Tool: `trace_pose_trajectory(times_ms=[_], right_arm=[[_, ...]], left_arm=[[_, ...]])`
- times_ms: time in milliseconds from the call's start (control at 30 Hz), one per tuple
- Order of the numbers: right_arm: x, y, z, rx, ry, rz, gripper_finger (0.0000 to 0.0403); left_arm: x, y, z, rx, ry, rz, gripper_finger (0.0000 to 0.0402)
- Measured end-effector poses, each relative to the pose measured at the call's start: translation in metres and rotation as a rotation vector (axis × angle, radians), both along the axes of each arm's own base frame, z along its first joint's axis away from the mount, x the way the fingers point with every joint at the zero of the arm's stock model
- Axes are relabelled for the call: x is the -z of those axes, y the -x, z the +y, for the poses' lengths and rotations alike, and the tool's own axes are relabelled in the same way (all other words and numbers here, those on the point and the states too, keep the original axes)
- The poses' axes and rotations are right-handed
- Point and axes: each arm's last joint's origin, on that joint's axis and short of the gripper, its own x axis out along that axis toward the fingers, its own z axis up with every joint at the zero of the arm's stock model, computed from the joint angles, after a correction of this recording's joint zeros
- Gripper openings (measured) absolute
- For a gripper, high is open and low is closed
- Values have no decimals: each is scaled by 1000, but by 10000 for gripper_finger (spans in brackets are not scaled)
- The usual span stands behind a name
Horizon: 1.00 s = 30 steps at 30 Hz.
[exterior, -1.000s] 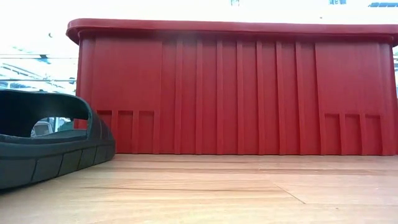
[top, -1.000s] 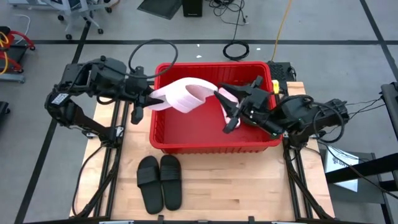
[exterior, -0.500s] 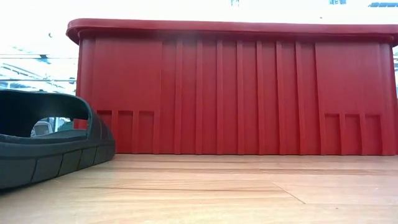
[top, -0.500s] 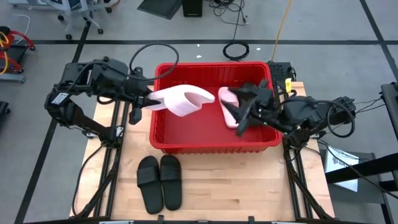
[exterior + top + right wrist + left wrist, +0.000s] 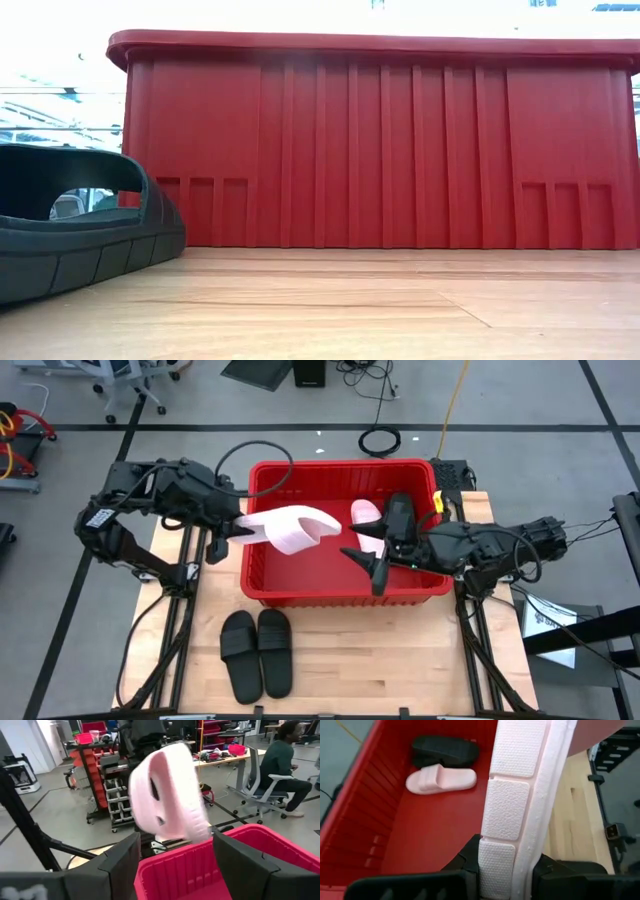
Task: Pick and place slides into bin
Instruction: Put the pink slide into the red container
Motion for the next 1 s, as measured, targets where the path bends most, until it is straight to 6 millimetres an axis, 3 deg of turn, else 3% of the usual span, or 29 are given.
trace_pose_trajectory(times_ms=[400, 833, 1000], right_arm=[[16, -21, -6, -68, -25, 76, 236], [20, -27, -6, -75, 11, 85, 232], [22, -27, -5, -109, -14, 104, 187]], left_arm=[[17, -34, -10, 62, 5, 101, 67], [19, -38, -10, 65, 2, 99, 67], [19, -39, -10, 63, 4, 99, 67]])
